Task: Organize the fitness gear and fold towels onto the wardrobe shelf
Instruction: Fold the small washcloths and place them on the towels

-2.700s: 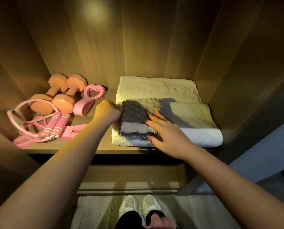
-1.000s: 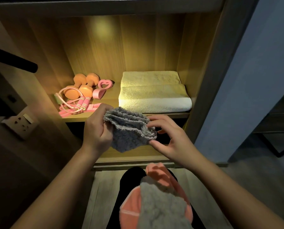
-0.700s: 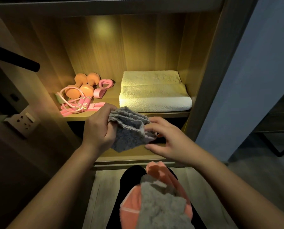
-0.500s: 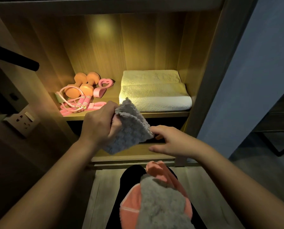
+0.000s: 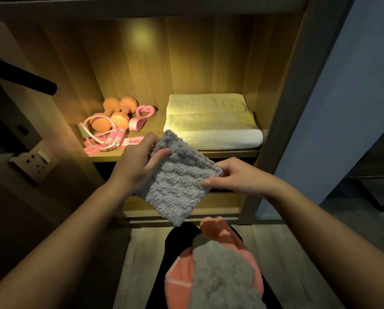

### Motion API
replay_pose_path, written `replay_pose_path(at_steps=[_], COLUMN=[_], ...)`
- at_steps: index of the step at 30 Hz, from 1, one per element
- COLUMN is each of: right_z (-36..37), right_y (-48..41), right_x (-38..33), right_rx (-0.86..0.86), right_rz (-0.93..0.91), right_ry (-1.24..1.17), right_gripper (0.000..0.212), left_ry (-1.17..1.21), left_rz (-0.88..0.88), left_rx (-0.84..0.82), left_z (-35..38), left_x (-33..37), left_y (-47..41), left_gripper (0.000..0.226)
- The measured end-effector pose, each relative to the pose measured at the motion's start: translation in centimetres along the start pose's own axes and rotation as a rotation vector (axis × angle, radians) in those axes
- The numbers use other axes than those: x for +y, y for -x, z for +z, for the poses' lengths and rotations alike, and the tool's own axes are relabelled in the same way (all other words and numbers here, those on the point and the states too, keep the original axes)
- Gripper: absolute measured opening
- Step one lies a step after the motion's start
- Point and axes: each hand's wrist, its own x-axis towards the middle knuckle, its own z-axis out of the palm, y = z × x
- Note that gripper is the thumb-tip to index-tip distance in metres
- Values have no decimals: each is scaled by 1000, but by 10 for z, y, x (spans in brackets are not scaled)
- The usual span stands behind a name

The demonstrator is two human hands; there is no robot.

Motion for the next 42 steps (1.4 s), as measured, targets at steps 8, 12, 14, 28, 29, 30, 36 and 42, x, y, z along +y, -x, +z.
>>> replay_pose_path(at_steps=[8,12,14,28,29,30,36,42], right_z=[-14,-16,-17,58,63,68,77,78], right_y=[0,-3,-7,-10,-13,-17,-32,-33], right_x=[3,7,14,47,45,42,29,30], right_rx=[-54,-42,-7,245,295,358,632,762], right_rz=[33,32,41,154,136,120,123,190], right_ry=[-23,-38,-47,-801,-809,-814,-834,-772], right_gripper=[7,8,17,68,60,54,32,16], left_ry=[439,540,474,811,817,821,743,750], left_rz=[-521,-487,-464,-864,-875,-887,-878,-733], left_rx=[-346,-363,-351,198,210,225,246,291], left_z=[12,14,18,48,50,51,57,56], left_x=[0,4,5,12,12,13,20,27], left_y=[-9,-7,-6,-29,-29,-29,-27,-22], left_gripper=[27,30,36,26,33,39,55,30])
